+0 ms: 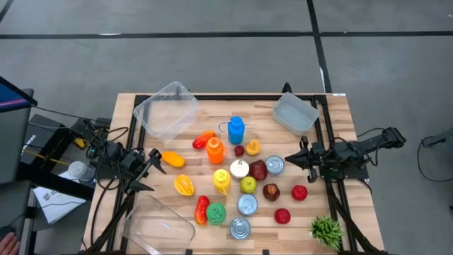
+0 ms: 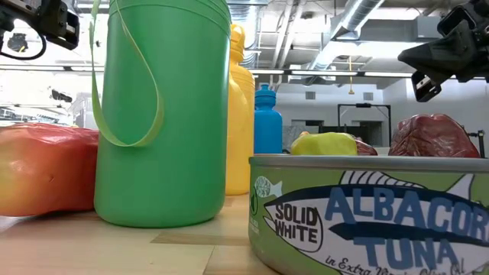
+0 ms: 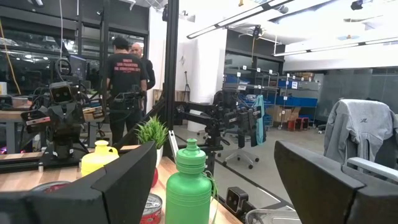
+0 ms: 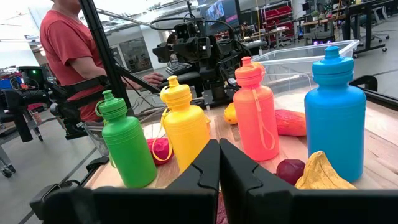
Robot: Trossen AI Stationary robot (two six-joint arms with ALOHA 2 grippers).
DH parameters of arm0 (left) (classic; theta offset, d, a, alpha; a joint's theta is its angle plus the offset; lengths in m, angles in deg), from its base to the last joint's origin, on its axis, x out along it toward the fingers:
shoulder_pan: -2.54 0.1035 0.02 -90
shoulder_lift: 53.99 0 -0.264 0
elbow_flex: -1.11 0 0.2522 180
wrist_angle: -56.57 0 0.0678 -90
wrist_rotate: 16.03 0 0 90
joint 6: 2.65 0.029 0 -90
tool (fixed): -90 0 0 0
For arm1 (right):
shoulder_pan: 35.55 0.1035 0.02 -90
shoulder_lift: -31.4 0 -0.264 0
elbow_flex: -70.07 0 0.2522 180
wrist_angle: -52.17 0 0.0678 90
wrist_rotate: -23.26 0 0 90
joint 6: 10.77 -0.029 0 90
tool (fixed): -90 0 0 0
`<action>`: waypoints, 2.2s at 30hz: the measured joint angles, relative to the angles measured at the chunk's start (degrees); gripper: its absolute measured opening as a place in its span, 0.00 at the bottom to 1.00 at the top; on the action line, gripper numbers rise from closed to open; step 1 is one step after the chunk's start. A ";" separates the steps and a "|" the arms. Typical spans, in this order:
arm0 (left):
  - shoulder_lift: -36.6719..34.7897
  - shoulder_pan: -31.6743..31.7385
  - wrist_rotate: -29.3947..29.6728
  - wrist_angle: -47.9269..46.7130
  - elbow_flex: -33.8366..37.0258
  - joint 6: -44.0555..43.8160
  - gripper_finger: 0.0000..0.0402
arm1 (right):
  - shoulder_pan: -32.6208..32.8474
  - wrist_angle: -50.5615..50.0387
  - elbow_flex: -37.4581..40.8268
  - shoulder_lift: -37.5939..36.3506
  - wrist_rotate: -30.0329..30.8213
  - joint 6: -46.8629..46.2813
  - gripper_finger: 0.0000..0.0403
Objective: Pick & Place Food Item
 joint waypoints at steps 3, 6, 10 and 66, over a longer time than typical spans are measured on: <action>0.00 0.01 0.00 0.02 0.00 0.00 0.78 | -0.01 0.00 -0.01 0.00 0.01 0.02 0.00; 0.00 0.00 0.01 0.00 0.01 0.00 0.78 | -0.01 0.00 0.01 0.00 0.01 0.00 0.00; 0.00 0.02 -0.01 0.01 0.01 0.00 0.78 | 0.00 0.00 0.00 0.01 0.00 0.02 0.00; 3.10 0.02 2.22 15.86 0.01 -11.54 0.78 | 0.01 0.00 0.01 0.00 0.00 0.01 0.00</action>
